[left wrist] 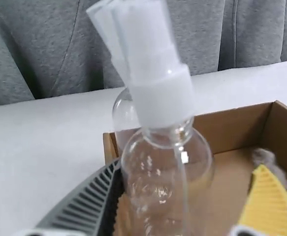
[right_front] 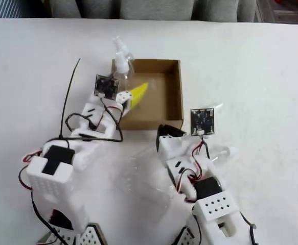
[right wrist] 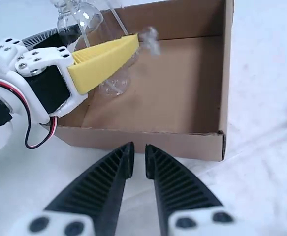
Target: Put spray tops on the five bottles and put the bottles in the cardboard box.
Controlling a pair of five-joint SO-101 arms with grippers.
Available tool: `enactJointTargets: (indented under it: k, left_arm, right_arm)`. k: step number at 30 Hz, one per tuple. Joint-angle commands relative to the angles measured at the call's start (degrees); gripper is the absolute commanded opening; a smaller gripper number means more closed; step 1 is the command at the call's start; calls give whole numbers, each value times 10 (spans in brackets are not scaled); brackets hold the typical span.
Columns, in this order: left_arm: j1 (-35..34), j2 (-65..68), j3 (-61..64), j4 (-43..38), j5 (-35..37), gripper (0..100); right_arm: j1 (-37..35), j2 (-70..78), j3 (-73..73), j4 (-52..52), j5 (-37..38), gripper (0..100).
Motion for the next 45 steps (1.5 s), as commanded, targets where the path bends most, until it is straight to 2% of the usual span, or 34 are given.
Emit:
enactJointTargets:
  k: [1,11,24,30,38,45]
  left_arm:
    - [-14,-9,-8,24,12,435]
    - [-16,-45,18,26,12,468]
    - [-11,-217,161,36,8,464]
    - [-22,-331,201,171,8,464]
    - [-22,-555,301,308,9,464]
    - [-40,-742,310,555,11,464]
  right_arm:
    - [3,-4,-6,0,9,17]
    - [4,-4,-6,0,9,17]
    - [5,-4,-6,0,9,17]
    - [7,-4,-6,0,9,17]
    - [7,-4,-5,0,9,17]
    - [7,-7,4,-1,9,17]
